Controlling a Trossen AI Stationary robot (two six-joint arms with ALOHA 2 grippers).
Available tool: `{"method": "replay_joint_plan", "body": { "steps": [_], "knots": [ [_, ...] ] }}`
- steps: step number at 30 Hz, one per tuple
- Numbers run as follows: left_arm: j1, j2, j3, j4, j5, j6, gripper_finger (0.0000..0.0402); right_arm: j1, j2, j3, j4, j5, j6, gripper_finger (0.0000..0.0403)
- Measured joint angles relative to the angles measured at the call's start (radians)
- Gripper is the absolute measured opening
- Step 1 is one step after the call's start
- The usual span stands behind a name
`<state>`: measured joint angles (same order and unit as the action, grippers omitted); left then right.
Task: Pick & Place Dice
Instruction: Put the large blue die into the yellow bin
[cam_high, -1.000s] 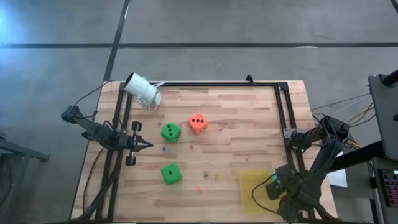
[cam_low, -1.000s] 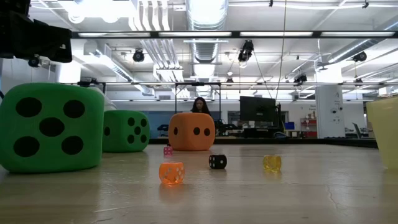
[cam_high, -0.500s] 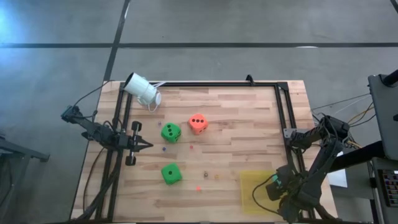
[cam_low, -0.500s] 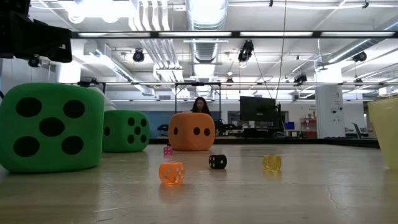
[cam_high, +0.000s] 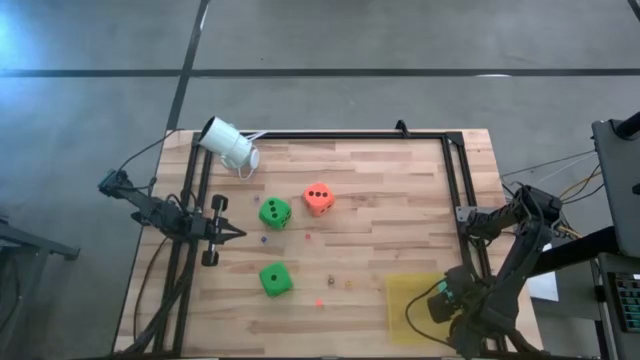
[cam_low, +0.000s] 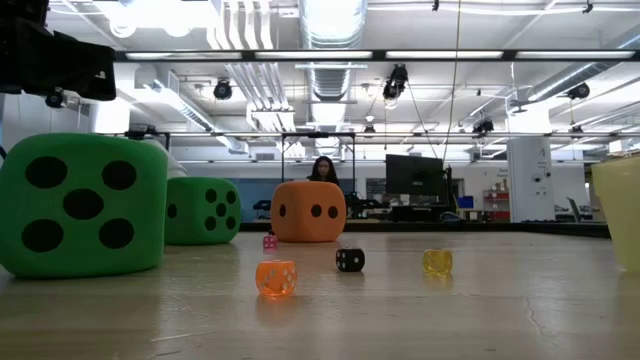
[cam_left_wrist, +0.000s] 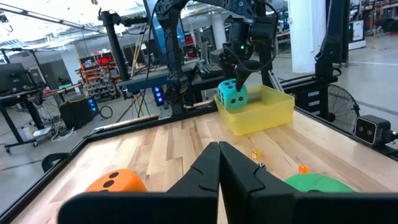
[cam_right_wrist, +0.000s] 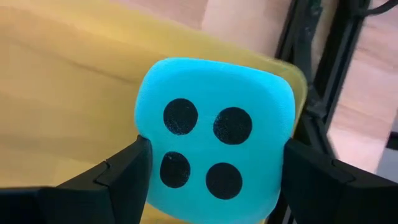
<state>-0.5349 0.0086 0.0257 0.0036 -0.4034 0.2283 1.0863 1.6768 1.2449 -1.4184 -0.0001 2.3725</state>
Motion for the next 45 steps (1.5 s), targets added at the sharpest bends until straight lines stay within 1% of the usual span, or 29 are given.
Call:
{"method": "replay_joint_plan", "body": {
  "steps": [18,30,37,45],
  "knots": [
    [0.0,0.0,0.0,0.0,0.0,0.0,0.0006,-0.001,0.0,-0.083,0.02,0.003,0.002,0.0292],
    [0.0,0.0,0.0,0.0,0.0,-0.001,0.0006,0.0,0.0,-0.083,0.013,0.026,-0.004,0.0343],
    [0.0,0.0,0.0,0.0,0.0,-0.001,0.0006,0.0,0.0,-0.084,0.012,0.027,0.006,0.0393],
    [0.0,0.0,0.0,0.0,0.0,-0.003,0.0006,0.0,-0.001,-0.067,-0.01,0.046,0.007,0.0399]
  ]
}}
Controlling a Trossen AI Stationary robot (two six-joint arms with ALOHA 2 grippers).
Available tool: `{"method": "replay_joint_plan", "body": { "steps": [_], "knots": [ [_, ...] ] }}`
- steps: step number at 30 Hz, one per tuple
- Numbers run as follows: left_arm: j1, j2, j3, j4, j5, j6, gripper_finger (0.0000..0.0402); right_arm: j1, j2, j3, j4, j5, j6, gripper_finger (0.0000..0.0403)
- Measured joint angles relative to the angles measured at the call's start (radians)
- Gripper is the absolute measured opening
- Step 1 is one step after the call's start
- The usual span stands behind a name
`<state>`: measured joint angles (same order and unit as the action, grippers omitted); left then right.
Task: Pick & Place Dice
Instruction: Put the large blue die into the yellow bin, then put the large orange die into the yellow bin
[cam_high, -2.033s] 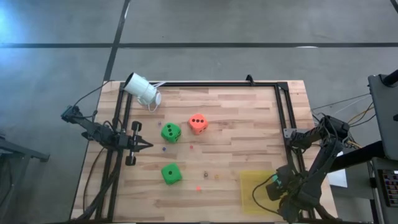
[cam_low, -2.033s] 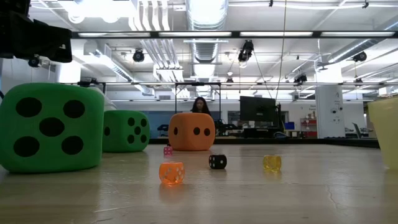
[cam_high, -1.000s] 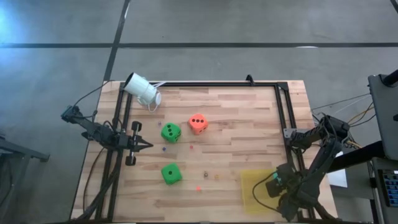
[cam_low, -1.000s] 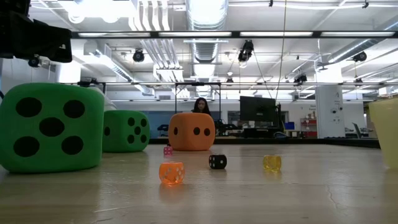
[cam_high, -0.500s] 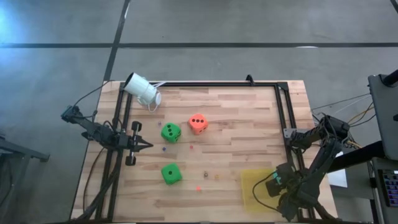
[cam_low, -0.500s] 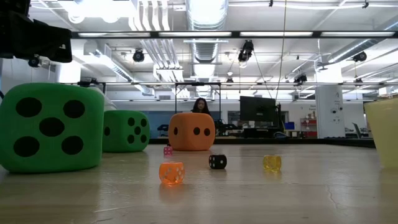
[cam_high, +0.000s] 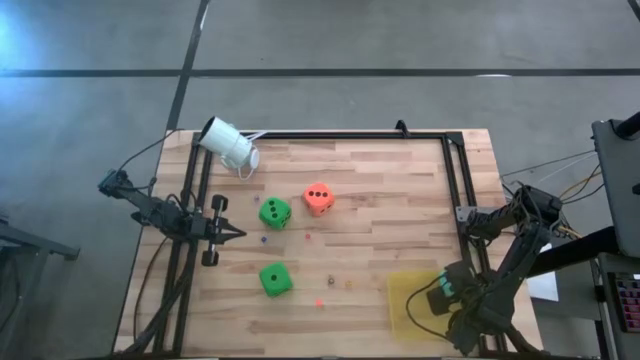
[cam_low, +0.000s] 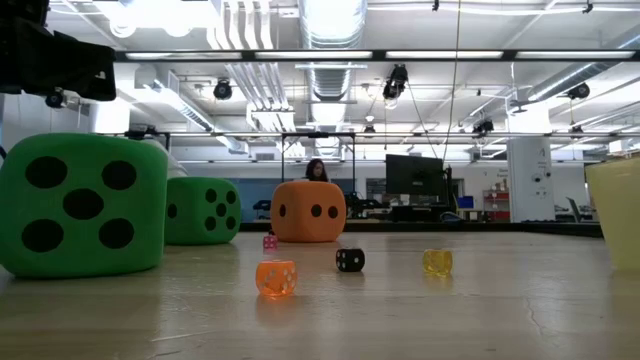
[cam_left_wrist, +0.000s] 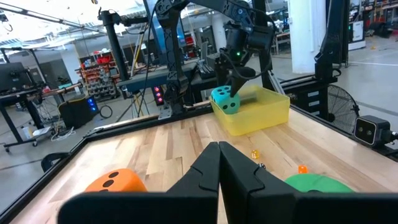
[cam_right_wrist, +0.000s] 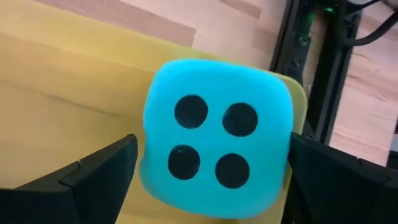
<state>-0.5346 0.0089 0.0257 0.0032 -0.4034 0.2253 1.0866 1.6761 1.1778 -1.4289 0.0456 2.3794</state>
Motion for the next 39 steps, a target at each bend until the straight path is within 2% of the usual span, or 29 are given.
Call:
{"method": "replay_joint_plan", "body": {
  "steps": [10,20,28,34,39],
  "knots": [
    [0.0,0.0,0.0,0.0,0.0,0.0,0.0006,0.0,-0.001,0.104,-0.141,0.002,0.011,0.04],
    [0.0,0.0,0.0,0.0,0.0,0.003,0.0006,-0.003,-0.018,0.175,-0.142,0.257,0.021,0.04],
    [0.0,0.0,0.0,0.0,0.0,0.003,0.0006,-0.026,-0.018,0.184,-0.142,0.461,-0.053,0.04],
    [0.0,0.0,0.0,0.0,0.0,0.003,0.0006,-0.064,-0.018,0.211,-0.136,0.493,-0.154,0.04],
    [0.0,0.0,0.0,0.0,0.0,0.003,0.0006,-0.099,-0.018,0.218,-0.135,0.576,-0.187,0.04]
  ]
}}
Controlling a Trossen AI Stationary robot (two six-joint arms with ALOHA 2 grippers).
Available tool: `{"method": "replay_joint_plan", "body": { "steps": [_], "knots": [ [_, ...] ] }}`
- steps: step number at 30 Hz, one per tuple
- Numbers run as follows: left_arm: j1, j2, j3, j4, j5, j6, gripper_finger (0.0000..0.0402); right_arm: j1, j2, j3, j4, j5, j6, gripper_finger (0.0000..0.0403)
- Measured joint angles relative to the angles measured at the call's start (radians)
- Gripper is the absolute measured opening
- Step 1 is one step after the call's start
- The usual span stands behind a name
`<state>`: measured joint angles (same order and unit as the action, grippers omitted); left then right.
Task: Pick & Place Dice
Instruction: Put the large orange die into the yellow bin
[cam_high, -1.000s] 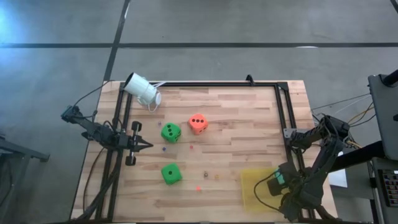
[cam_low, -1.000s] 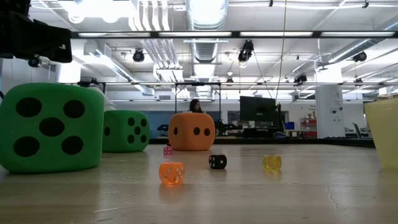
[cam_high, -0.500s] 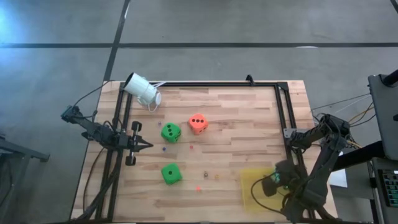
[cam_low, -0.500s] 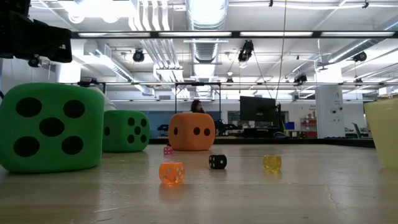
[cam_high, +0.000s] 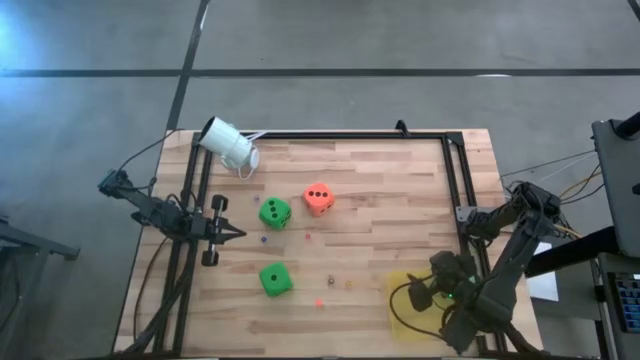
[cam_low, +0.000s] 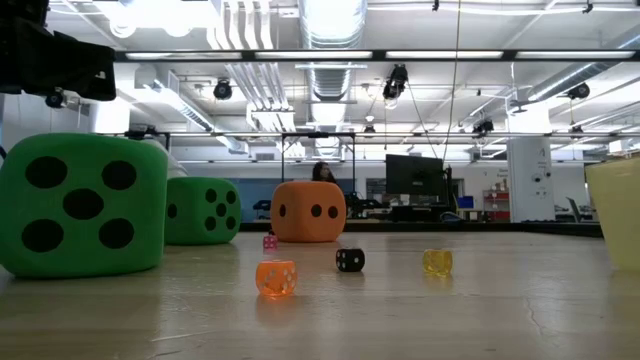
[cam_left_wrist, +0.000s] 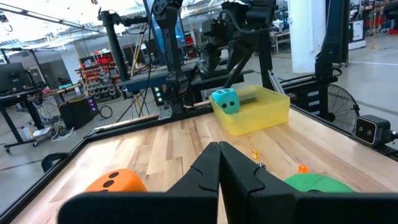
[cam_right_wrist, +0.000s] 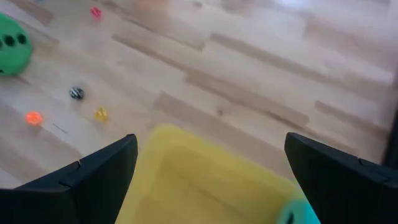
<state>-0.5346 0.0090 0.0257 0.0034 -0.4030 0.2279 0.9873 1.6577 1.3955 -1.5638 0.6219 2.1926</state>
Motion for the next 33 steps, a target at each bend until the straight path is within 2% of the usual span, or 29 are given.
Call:
{"method": "replay_joint_plan", "body": {
  "steps": [6,13,24,30,33],
  "knots": [
    [0.0,0.0,0.0,0.0,0.0,0.0,0.0006,-0.026,0.0,0.012,0.003,0.124,-0.097,0.04],
    [0.0,0.0,0.0,0.0,0.0,0.0,0.0006,-0.027,0.0,0.01,0.007,0.32,-0.12,0.04],
    [0.0,0.0,0.0,0.003,-0.001,0.0,0.0006,-0.026,0.011,0.007,0.011,0.351,-0.204,0.04],
    [0.0,0.0,0.0,0.16,-0.035,-0.056,0.0006,-0.026,0.011,0.007,0.01,0.351,-0.241,0.04],
    [0.0,0.01,0.023,0.147,-0.068,-0.048,0.0006,-0.026,0.011,0.007,0.01,0.351,-0.241,0.04]
  ]
}}
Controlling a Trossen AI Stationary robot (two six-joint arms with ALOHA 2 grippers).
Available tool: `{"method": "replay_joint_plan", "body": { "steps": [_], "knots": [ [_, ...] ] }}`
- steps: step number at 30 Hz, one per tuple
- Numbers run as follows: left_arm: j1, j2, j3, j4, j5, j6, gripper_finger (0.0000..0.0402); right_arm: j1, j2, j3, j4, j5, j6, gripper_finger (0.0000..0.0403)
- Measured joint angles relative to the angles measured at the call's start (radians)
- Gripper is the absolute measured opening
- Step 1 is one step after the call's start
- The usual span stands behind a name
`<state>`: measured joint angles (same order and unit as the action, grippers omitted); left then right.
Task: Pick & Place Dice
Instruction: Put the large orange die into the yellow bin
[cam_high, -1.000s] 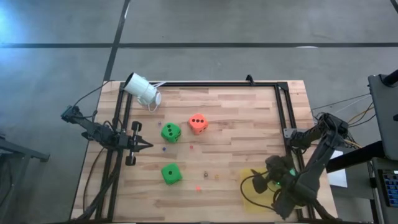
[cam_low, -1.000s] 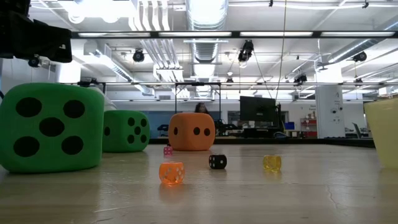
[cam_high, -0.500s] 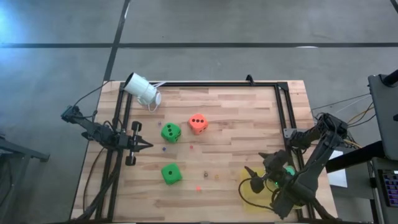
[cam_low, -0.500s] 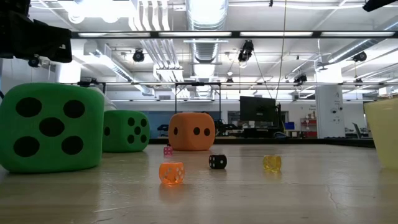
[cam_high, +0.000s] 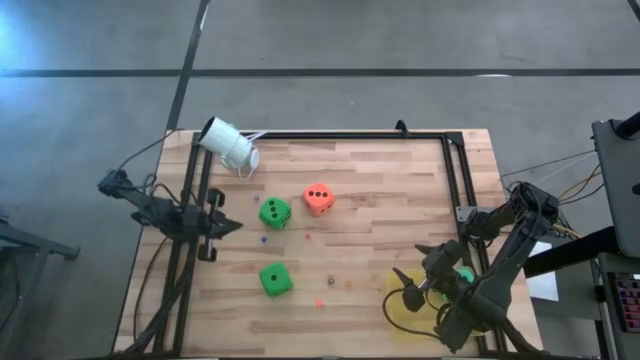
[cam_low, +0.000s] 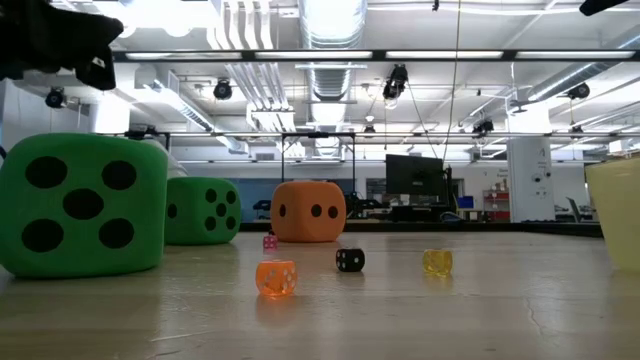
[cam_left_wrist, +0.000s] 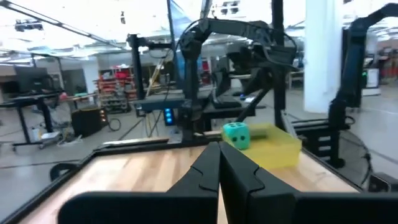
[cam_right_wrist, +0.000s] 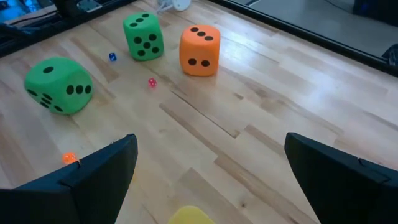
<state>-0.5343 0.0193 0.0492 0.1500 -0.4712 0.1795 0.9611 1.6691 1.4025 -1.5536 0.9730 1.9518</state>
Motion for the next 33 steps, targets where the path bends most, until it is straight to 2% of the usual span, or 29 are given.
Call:
{"method": "replay_joint_plan", "body": {
  "steps": [6,11,15,18,22,24,27,33],
  "knots": [
    [0.0,0.134,0.105,0.002,-0.068,-0.006,0.0006,0.0,0.0,0.0,0.0,0.0,0.0,0.04],
    [0.0,0.365,0.243,-0.083,-0.176,-0.061,0.0006,0.0,0.0,0.0,0.0,-0.001,0.0,0.04],
    [0.0,0.577,0.39,-0.165,-0.317,-0.197,0.0006,0.0,0.0,0.0,0.0,-0.001,0.0,0.04],
    [0.008,0.716,0.521,-0.307,-0.346,-0.271,0.0006,0.0,0.0,0.0,0.0,-0.001,0.0,0.04],
    [0.049,0.892,0.7,-0.574,-0.348,-0.425,0.0006,0.0,0.0,0.0,0.0,-0.001,0.0,0.04],
    [0.087,0.969,0.773,-0.711,-0.326,-0.509,0.0006,0.0,0.0,0.0,0.0,-0.001,0.0,0.04],
    [0.175,1.064,0.856,-0.846,-0.227,-0.586,0.0006,0.0,0.0,0.0,0.0,-0.001,0.0,0.04],
    [0.405,1.204,0.908,-0.867,0.02,-0.556,0.0006,0.0,0.0,0.0,0.001,-0.001,0.0,0.04]
  ]
}}
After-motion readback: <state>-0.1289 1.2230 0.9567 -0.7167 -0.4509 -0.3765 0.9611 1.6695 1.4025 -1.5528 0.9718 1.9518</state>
